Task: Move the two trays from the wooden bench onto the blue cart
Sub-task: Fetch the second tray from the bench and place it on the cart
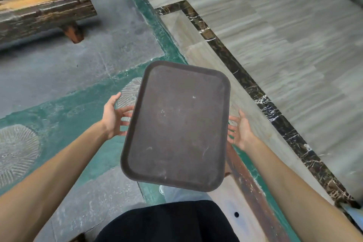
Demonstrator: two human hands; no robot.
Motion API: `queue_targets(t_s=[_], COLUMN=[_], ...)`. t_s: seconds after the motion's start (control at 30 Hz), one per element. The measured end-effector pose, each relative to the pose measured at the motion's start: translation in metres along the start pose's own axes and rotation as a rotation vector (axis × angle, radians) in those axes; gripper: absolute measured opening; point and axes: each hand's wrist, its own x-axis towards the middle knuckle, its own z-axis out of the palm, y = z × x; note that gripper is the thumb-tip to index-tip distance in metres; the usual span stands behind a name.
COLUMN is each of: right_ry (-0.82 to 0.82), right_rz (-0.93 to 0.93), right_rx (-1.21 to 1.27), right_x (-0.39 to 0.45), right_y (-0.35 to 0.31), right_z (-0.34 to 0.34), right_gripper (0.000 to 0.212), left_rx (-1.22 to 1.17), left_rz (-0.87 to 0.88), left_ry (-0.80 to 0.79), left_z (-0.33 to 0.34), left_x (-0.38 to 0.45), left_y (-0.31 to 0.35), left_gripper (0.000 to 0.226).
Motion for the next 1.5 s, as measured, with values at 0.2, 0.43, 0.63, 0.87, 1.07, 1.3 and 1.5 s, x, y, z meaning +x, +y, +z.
queue_targets(t_s=[0.2,0.43,0.63,0.87,1.07,1.3,1.5], right_ry=[0.09,0.209,0.343,0.532,0.66,0.803,0.932], right_rz=[0.009,0.01,0.049,0.074,0.049,0.009,-0.04], right_rx=[0.083,0.288,0.461,0.701,0.962,1.241,1.411], right_x=[0.022,0.028,0.04,0.044,0.028,-0.011,-0.049], right_y=[-0.041,-0.062,-0.07,-0.086,-0.077,-0.036,0.016], right_z=[-0.046,-0.124,-0.189,-0.238,-0.261,-0.283,-0.315], right_gripper=[0.05,0.057,0.057,0.055,0.054,0.049,0.06], left_rx=[0.133,0.311,0.499,0.773,0.964,1.164,1.323], left_rz=[-0.019,-0.067,-0.128,-0.173,-0.178,-0.215,-0.254], left_ry=[-0.097,-0.312,-0.523,-0.604,-0.771,-0.954,-1.047], left_z=[0.081,0.194,0.313,0.461,0.566,0.671,0.759], left_x=[0.06,0.117,0.169,0.204,0.203,0.182,0.133], left_y=[0.066,0.122,0.165,0.203,0.217,0.184,0.116], left_gripper=[0.079,0.083,0.088,0.09,0.087,0.09,0.08])
